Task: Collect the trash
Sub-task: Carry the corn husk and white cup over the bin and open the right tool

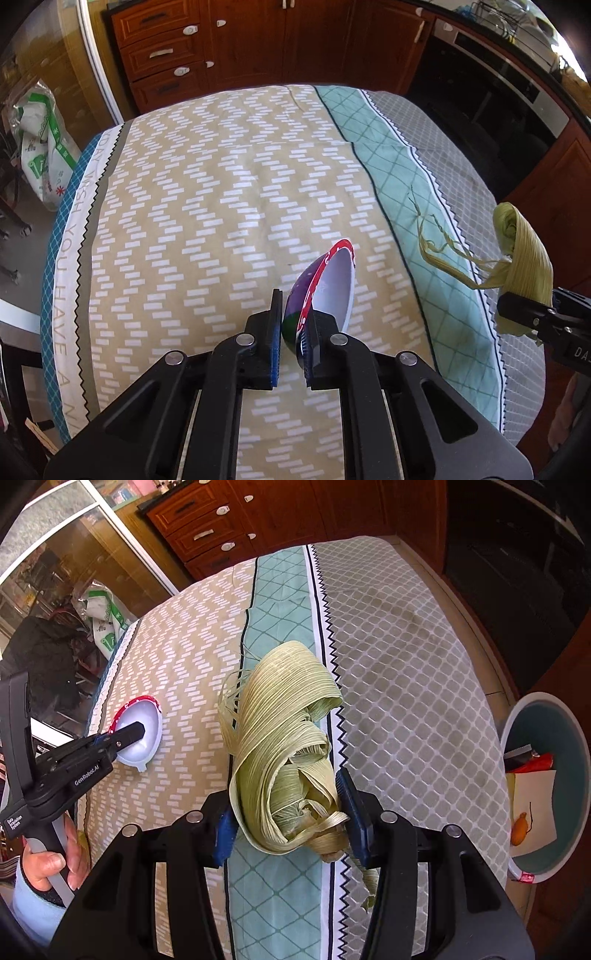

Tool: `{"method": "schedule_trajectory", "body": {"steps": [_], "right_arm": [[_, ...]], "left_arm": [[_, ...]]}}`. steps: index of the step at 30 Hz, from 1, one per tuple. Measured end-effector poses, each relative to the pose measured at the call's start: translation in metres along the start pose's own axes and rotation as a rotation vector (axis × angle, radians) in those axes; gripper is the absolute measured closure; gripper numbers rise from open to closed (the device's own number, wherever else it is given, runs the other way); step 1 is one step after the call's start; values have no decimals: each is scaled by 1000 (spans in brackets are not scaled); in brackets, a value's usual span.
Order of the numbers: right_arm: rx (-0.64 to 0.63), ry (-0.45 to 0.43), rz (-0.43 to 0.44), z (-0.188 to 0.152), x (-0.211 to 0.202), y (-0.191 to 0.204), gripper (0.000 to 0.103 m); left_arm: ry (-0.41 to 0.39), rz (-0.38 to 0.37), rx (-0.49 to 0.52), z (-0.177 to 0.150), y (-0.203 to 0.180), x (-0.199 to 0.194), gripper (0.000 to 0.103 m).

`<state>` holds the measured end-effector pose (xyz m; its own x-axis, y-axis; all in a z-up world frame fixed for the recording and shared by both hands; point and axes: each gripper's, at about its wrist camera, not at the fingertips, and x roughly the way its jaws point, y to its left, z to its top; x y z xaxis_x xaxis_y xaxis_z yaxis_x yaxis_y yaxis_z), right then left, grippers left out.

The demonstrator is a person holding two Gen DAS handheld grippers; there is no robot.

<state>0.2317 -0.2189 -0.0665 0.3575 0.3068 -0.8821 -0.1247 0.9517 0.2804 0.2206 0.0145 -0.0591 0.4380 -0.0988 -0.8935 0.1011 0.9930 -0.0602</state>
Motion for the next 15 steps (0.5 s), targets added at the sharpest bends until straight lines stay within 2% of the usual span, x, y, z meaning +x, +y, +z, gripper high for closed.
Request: {"method": "schedule_trajectory", "body": {"steps": [7,15], "right_arm": [[45,-100,10,-19,-56,-24,56],[165,-227,-19,-49,-125,-92,56]], "left_arm": [[-39,-44,78,-14,-55,-40,93],[-47,-96,184,-16,-133,-63,93]]}}
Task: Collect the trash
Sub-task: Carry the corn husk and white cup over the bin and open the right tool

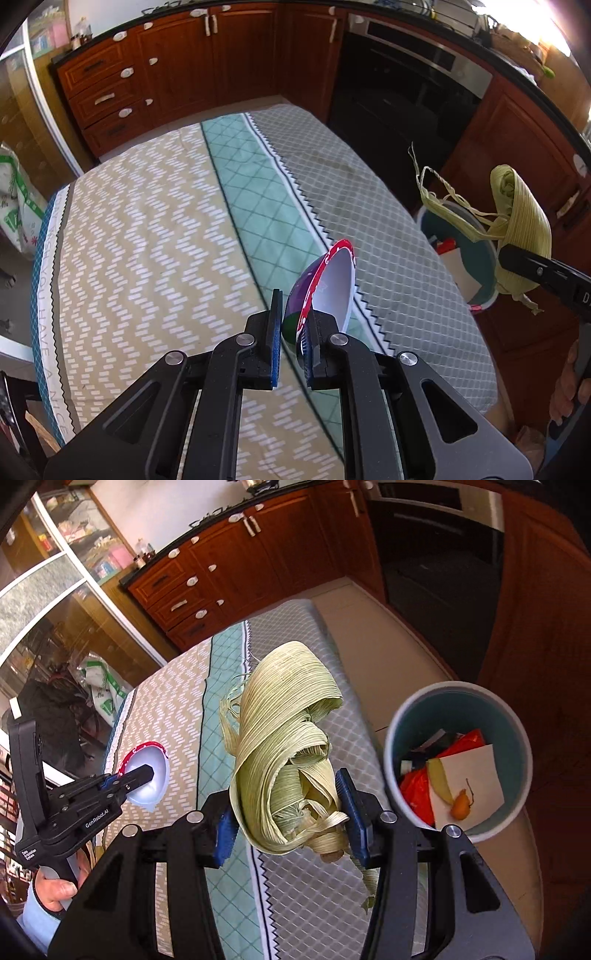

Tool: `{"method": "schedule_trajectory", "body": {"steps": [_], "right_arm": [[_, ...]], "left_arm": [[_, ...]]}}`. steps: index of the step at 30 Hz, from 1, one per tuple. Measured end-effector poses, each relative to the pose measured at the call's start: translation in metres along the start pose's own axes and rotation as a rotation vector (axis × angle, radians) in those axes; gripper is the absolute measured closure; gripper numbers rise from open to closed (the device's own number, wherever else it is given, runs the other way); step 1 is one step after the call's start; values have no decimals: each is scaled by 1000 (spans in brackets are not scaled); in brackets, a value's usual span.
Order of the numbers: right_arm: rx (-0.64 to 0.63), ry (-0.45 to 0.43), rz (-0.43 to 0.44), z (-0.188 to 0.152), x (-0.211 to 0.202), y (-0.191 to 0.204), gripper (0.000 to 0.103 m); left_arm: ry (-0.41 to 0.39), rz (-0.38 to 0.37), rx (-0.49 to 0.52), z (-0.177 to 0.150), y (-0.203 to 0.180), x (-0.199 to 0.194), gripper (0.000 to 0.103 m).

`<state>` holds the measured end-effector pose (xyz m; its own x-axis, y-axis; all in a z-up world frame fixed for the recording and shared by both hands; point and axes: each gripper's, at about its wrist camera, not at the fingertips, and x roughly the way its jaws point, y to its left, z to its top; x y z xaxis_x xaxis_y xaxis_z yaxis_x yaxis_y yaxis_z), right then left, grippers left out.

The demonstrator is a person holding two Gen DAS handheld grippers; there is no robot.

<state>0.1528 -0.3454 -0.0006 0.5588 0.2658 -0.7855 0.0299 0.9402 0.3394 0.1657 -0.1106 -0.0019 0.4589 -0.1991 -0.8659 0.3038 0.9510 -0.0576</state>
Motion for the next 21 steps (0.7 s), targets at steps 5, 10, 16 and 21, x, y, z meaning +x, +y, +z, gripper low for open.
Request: {"method": "schedule_trajectory", "body": {"steps": [5,10,16,21], "right_arm": [[96,-68,-34,-7,-36,-56,56],[179,-100,-67,-15,-54,-107,56],[265,-97,-72,-21,-51,-156,56],[322,-70,-69,-25,-36,-186,56]], "left_arm": [[26,-37,80,6,-55,7,93],[72,-62,162,13,-108,28,93],[121,-75,267,21,-170,58,93],[164,-88,337,29,-211,88,93]]}}
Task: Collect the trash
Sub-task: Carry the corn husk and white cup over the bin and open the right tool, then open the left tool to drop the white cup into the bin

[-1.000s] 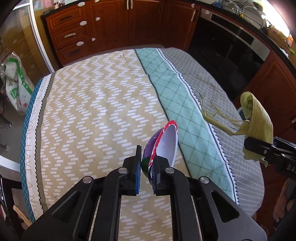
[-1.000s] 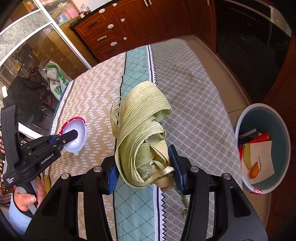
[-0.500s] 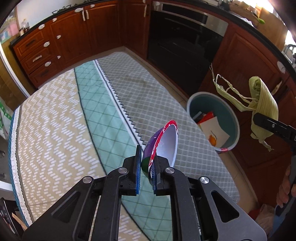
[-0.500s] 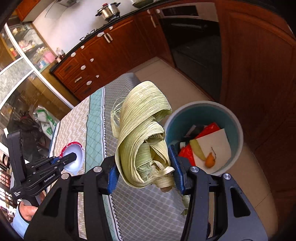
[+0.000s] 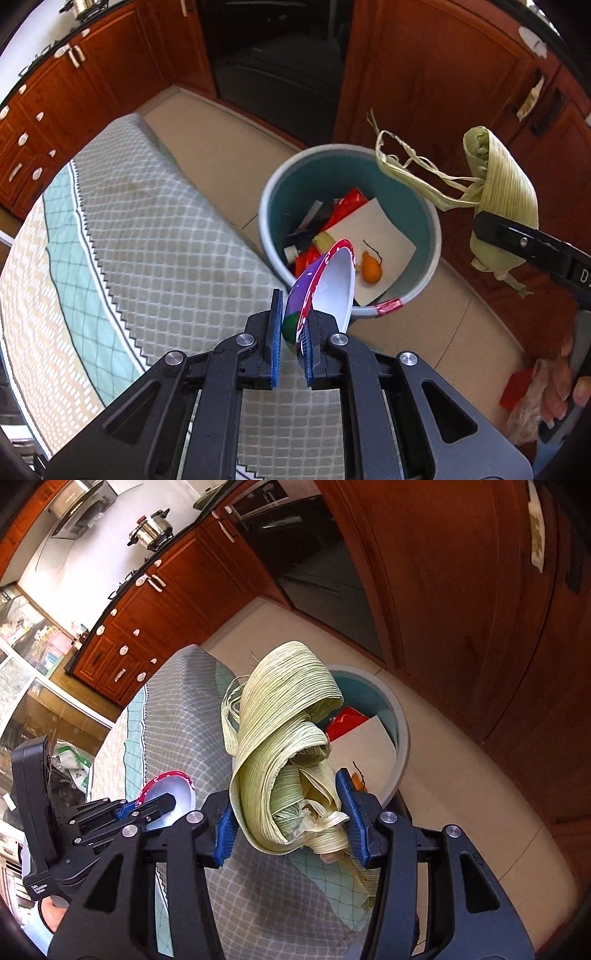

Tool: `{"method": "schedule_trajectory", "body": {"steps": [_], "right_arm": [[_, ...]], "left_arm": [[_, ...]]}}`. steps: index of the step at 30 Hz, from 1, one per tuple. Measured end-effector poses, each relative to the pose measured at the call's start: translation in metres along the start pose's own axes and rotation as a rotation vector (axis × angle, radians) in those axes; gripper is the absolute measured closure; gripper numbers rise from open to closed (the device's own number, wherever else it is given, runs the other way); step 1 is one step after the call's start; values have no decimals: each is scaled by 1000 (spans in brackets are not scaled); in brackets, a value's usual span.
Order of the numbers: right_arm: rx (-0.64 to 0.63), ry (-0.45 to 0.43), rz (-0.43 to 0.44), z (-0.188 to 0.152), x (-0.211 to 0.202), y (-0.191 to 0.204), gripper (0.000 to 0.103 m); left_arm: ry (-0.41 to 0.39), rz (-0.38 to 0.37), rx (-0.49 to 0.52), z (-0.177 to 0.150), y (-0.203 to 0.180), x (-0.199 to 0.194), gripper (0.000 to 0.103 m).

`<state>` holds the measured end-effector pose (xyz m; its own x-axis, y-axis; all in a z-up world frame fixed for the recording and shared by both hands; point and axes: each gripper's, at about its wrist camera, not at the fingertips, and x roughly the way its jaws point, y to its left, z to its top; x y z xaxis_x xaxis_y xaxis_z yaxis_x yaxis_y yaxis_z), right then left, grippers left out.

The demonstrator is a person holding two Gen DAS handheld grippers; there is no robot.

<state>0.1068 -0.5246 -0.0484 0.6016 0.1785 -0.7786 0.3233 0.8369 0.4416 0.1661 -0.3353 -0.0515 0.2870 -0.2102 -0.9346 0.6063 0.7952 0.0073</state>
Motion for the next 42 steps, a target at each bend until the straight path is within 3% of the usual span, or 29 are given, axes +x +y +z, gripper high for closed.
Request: {"method": "schedule_trajectory", "body": {"steps": [10,16,39,40,41,42], "right_arm": [[34,76,-26,17,48,-24,55],[47,92,-53,25,73,-28,46],[41,106,-107,19,67,-31,21],[44,107,-108,19,66,-31,21],[46,106,-110,20,64,-31,21],[46,105,-114,20,62,-31,20]], "left_arm": [[63,-17,29,13,-18,45,93],[71,-22,16,22,-8,60,93],[94,-47,-3,28,-2,77,92],[102,-51,-6,28,-4,77,88],[112,-55,-12,28,-4,78,72],[109,-51,-17,28,-4,76,63]]}}
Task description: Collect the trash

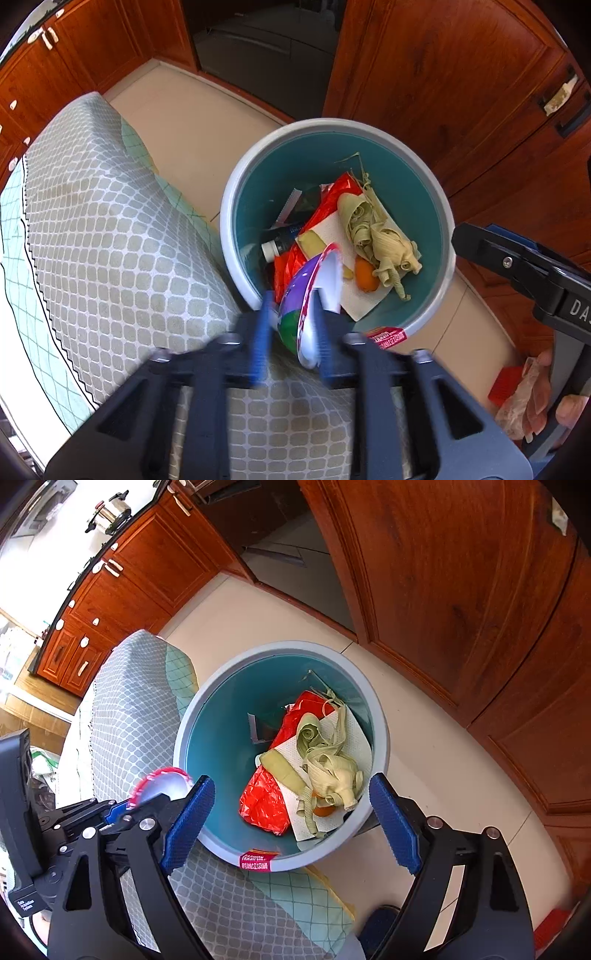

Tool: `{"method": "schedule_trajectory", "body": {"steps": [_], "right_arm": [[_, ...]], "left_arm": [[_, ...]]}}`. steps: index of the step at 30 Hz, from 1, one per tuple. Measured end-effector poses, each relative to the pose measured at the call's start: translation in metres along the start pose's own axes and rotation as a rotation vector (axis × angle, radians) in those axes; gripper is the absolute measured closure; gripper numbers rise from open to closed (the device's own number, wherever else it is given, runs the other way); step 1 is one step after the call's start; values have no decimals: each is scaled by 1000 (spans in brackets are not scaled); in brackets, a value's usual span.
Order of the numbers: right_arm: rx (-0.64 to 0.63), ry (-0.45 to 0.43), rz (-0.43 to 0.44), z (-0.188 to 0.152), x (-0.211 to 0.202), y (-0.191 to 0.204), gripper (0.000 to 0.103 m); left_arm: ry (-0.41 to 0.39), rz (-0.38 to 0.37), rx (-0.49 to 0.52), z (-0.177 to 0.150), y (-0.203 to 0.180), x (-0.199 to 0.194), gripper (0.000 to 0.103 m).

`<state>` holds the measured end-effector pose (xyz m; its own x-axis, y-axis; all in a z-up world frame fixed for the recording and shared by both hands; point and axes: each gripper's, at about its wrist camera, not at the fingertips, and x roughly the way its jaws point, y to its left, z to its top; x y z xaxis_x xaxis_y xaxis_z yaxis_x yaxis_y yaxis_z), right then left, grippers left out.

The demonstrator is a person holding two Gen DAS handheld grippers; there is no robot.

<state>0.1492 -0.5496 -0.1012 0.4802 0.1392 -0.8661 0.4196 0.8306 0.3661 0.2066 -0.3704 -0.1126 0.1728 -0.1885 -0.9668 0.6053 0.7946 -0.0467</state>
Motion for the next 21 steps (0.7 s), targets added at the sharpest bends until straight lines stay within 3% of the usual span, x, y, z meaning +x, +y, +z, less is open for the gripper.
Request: {"method": "schedule_trajectory", "body": {"steps": [1,3,6,11,14,21], "right_arm": [[0,-2,-4,0,-2,0,17],[-1,-12,-10,0,-7,1,16],[3,-16,-16,-2,-11,1,15],[14,-3,-20,-6,-15,4,12],[1,2,-32,-9,-19,8,11],[-29,-10,-53,-20,-37,20,10]], "left_arm": [[-15,9,2,0,-1,-1,55],[-34,14,11,-1,-3,-5,52],[-40,5,17,-3,-5,-11,40],[-70,25,39,-13,-9,-26,10],[-110,48,50,-20,-10,-36,5],[-141,61,32,-37,-2,-64,4]]}}
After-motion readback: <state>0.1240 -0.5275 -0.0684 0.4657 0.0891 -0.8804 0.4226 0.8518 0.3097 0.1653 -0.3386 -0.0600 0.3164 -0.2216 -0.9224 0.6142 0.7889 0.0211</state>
